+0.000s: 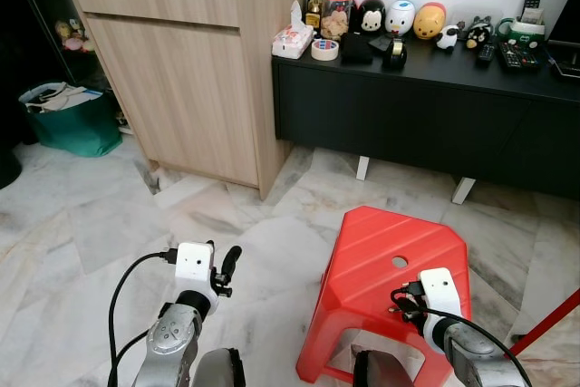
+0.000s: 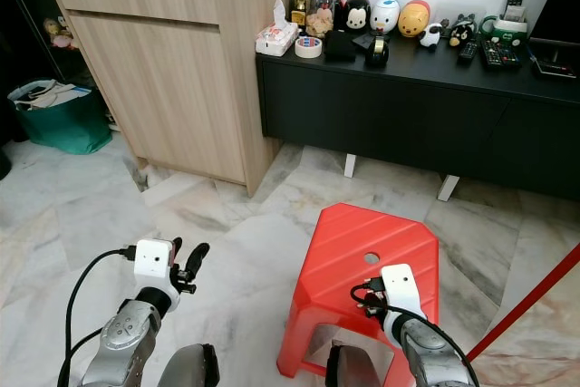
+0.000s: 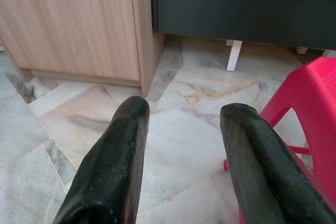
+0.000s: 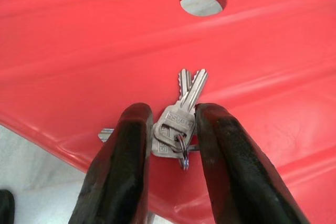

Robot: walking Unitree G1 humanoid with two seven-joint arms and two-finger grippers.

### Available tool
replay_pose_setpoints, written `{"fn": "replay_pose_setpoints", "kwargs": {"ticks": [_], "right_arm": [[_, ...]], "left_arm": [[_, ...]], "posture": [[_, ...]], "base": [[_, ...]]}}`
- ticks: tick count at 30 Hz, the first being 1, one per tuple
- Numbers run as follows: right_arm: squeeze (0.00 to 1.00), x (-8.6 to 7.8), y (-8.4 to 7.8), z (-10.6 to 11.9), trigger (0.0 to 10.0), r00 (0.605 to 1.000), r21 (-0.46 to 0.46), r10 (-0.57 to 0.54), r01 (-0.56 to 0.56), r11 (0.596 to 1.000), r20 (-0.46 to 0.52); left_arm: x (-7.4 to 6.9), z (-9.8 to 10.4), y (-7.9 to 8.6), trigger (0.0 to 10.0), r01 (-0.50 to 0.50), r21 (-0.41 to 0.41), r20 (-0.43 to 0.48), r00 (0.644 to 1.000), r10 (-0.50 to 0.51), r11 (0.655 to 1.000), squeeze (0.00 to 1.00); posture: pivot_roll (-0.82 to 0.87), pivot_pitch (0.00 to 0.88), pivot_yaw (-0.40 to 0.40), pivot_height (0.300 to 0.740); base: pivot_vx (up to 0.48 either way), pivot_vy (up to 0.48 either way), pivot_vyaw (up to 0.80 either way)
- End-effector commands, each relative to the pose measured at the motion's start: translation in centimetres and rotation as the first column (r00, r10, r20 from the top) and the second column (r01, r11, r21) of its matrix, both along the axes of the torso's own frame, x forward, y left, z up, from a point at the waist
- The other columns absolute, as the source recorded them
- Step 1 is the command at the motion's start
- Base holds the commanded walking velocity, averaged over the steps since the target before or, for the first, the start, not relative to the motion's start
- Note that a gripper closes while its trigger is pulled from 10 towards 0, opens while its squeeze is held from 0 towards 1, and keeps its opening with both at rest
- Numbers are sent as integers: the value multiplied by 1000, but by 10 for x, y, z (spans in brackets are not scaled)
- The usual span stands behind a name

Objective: Hang keys on a hook

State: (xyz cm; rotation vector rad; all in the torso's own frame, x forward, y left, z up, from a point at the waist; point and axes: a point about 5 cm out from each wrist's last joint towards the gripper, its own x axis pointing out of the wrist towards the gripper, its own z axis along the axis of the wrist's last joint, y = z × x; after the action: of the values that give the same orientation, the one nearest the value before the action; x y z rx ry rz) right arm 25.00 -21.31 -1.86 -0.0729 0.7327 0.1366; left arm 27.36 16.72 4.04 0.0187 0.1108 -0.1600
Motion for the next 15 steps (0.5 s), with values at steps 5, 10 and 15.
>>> {"fn": "replay_pose_setpoints", "kwargs": {"ticks": [5, 10, 15], "right_arm": [[0, 1, 1, 0, 10000, 1000, 1, -6, 6, 1000, -5], [0, 1, 1, -1, 10000, 1000, -2, -11, 11, 1000, -10], [0, 0, 2, -3, 10000, 1000, -5, -20, 20, 1000, -16]], "left_arm": [[0, -1, -1, 10000, 16, 23, -7, 1000, -16, 1000, 0], [0, -1, -2, 10000, 21, 28, -7, 1000, -21, 999, 0], [-1, -2, -3, 10000, 27, 35, -7, 1000, -27, 999, 0]], "posture": [[24, 0, 8, 590], [24, 0, 8, 590], [25, 0, 8, 590]], "base": [[0, 0, 0], [0, 0, 0], [0, 0, 0]]}}
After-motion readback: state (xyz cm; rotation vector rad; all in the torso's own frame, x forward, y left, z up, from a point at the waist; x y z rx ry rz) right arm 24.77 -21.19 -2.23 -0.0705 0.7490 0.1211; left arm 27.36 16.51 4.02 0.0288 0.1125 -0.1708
